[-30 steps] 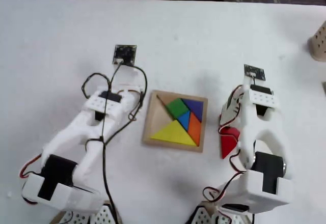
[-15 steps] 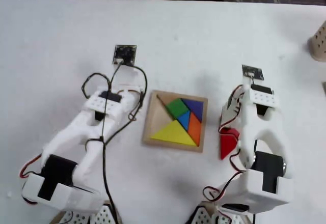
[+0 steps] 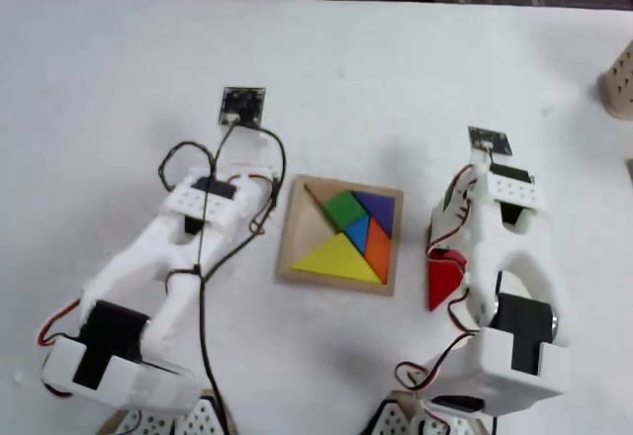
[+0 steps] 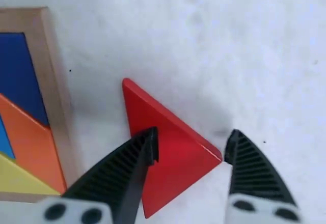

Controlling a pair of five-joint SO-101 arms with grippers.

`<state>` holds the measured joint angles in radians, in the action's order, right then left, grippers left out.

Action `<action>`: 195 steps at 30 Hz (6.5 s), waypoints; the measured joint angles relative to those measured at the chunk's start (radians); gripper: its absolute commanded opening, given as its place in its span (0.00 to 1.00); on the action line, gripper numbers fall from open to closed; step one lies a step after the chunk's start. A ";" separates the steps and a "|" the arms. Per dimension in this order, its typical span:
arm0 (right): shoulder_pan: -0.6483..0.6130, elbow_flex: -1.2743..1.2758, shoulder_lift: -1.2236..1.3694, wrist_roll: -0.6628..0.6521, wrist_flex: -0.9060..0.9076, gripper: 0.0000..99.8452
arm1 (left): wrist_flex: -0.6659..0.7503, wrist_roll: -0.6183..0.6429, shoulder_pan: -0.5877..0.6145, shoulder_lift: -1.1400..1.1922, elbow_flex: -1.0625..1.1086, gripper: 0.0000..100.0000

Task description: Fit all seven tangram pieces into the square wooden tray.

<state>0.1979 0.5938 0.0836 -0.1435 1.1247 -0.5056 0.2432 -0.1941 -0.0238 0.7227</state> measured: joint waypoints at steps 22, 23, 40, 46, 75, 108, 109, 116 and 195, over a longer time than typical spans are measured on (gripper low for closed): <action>0.029 0.006 -0.005 -0.072 0.040 0.18 | 0.000 0.000 0.000 0.000 0.000 0.02; 0.032 0.015 -0.017 -0.072 0.040 0.15 | 0.000 0.000 0.000 0.000 0.000 0.02; 0.097 0.302 -0.285 -0.089 -0.028 0.29 | 0.000 0.000 0.000 0.000 0.000 0.02; 0.112 0.213 -0.141 -0.130 0.048 0.23 | 0.000 0.000 0.000 0.000 0.000 0.02; 0.207 0.170 -0.107 -0.170 0.021 0.04 | 0.000 0.000 0.000 0.000 0.000 0.02; 0.193 0.446 -0.517 -0.783 0.259 0.02 | 0.000 0.000 0.000 0.000 0.000 0.02; 0.176 0.446 -0.488 -0.783 0.239 0.02 | 0.000 0.000 0.000 0.000 0.000 0.02; 0.137 0.342 -0.233 -0.655 0.126 0.02 | 0.000 0.000 0.000 0.000 0.000 0.02; -0.127 -0.006 -0.075 0.109 -0.066 0.37 | 0.051 -0.086 0.087 0.000 0.000 0.17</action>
<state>0.0706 0.5877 0.0084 -0.0345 1.0587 -0.4549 0.1573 -0.1066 -0.0238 0.7227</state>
